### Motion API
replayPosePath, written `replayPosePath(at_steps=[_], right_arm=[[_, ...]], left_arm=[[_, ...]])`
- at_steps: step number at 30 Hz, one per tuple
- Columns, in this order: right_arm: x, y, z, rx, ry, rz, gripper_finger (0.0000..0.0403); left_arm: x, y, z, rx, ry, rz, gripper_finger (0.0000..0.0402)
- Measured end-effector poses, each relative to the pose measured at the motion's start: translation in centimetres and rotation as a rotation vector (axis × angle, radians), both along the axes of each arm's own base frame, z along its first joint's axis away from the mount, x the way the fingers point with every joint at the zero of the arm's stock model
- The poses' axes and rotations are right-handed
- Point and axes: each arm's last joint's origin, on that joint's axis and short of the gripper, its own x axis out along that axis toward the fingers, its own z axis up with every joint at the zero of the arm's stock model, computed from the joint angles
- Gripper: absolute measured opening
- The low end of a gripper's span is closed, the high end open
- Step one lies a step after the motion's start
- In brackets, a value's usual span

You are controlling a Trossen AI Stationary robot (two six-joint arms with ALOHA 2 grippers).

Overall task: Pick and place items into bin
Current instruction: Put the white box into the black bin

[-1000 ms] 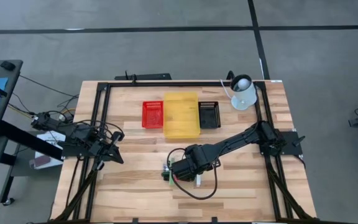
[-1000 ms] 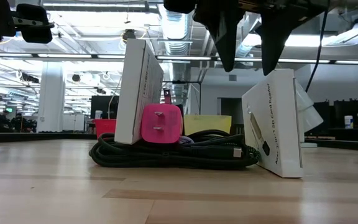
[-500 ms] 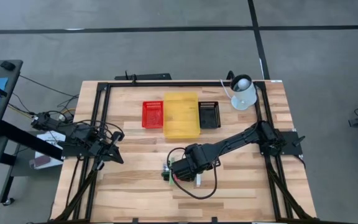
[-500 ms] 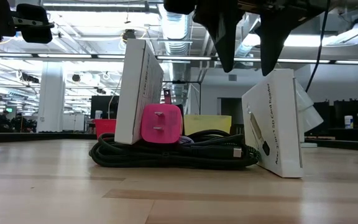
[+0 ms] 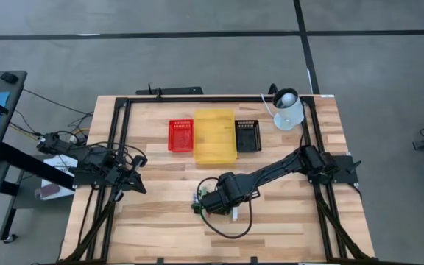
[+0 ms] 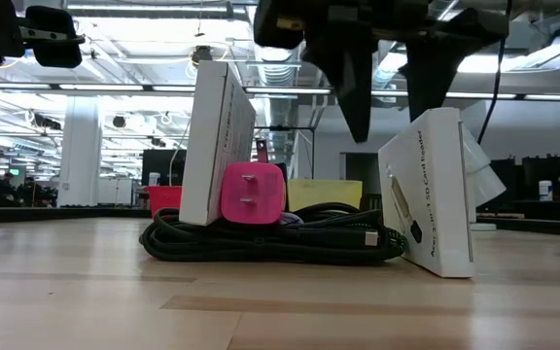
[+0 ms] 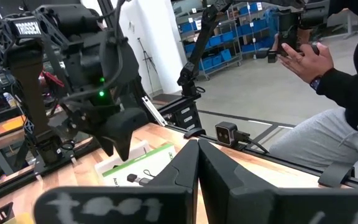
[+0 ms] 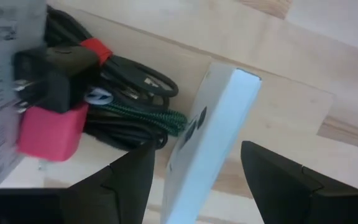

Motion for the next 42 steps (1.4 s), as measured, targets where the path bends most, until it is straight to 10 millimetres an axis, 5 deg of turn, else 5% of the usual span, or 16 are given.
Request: replayPosePath(at_steps=[27, 33, 42], right_arm=[[-0.2, 0.0, 0.0, -0.009, 0.012, -0.014, 0.0235], [0.3, 0.3, -1.9, 0.002, 0.064, -0.009, 0.0235], [0.2, 0.2, -1.9, -0.016, 0.068, -0.015, 0.0229]], left_arm=[[0.0, 0.0, 0.0, 0.000, 0.001, 0.000, 0.0000], [0.0, 0.0, 0.0, 0.000, 0.000, 0.000, 0.0000], [0.0, 0.0, 0.0, 0.000, 0.001, 0.000, 0.0000]])
